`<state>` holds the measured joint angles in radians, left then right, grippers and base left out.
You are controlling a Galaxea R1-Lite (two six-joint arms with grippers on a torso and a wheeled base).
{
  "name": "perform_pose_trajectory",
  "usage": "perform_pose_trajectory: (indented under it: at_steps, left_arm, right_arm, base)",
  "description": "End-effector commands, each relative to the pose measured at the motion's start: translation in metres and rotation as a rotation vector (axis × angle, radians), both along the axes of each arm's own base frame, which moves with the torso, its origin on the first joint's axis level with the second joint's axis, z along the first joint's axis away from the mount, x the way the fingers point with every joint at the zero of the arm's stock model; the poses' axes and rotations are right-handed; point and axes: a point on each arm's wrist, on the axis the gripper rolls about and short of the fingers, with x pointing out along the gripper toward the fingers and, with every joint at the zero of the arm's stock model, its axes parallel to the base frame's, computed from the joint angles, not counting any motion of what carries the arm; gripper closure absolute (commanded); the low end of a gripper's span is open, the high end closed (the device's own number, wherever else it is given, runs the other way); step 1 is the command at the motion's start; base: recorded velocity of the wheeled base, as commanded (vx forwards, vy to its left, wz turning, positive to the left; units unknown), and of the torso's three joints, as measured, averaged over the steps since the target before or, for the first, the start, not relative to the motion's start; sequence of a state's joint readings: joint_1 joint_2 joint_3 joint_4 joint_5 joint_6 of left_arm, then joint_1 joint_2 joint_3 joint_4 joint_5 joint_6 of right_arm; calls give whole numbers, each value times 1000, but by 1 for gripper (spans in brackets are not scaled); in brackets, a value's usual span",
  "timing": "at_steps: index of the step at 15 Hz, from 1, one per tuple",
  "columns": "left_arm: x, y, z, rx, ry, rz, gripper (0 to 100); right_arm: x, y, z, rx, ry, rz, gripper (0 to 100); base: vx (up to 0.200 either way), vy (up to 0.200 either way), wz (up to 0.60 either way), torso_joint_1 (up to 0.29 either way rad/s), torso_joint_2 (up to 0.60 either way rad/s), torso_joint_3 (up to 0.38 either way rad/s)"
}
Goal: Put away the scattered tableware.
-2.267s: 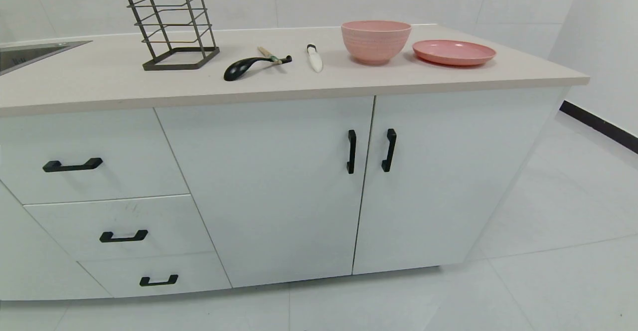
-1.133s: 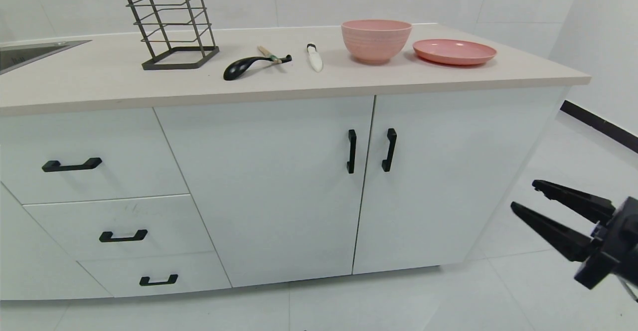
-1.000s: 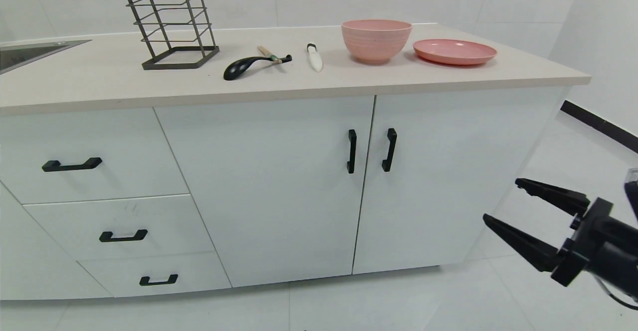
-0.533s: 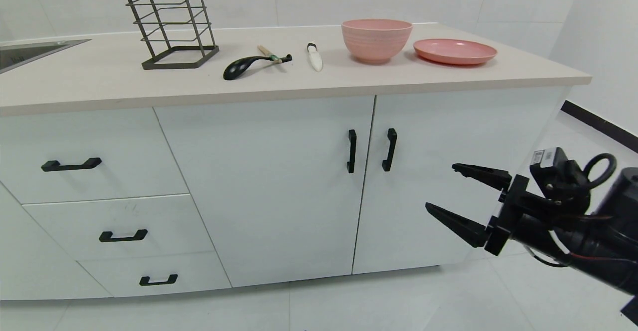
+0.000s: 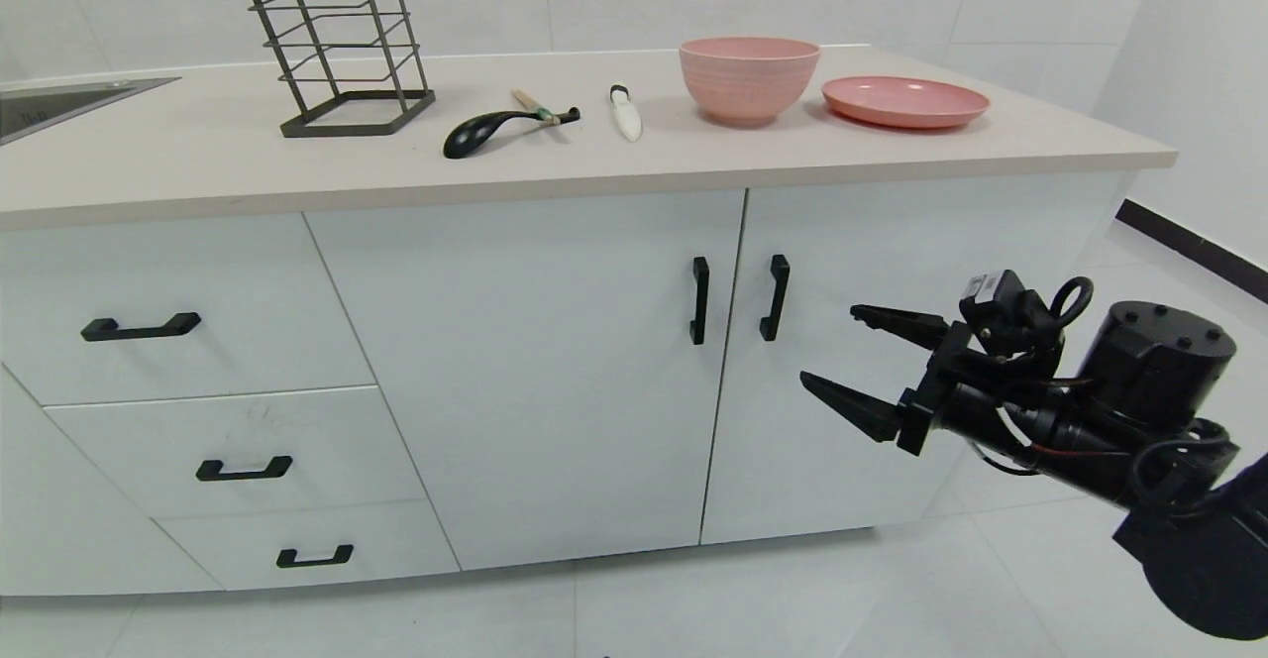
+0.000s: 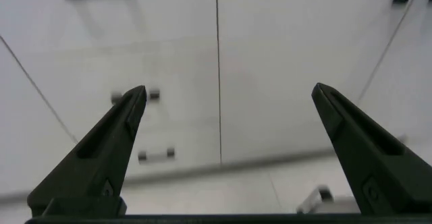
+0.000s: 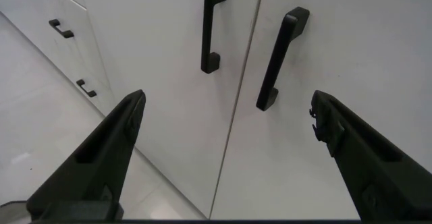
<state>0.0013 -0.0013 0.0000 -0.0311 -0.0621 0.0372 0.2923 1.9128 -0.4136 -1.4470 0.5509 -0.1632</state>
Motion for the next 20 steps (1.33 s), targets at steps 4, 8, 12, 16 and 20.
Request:
perform_pose_trajectory:
  at_steps: [4, 8, 12, 16, 20]
  left_arm:
    - [-4, -2, 84, 34, -260, -122, 0]
    - [58, -12, 121, 57, 2, -481, 0]
    - [106, -27, 116, 70, 140, -667, 0]
    - [173, -73, 97, 201, 106, -1045, 0]
    - [214, -107, 75, 216, 44, -1344, 0]
  right_arm:
    - [6, 4, -3, -2, -2, 10, 0]
    - [5, 9, 0, 2, -14, 27, 0]
    - [0, 8, 9, 12, -44, 27, 0]
    - [-1, 8, 8, 11, -41, 30, 0]
    - [-1, 8, 8, 11, -42, 53, 0]
  base:
    - [0, 0, 0, 0, 0, 0]
    - [0, 0, 0, 0, 0, 0]
    - [0, 0, 0, 0, 0, 0]
    - [0, 0, 0, 0, 0, 0]
    - [0, 0, 0, 0, 0, 0]
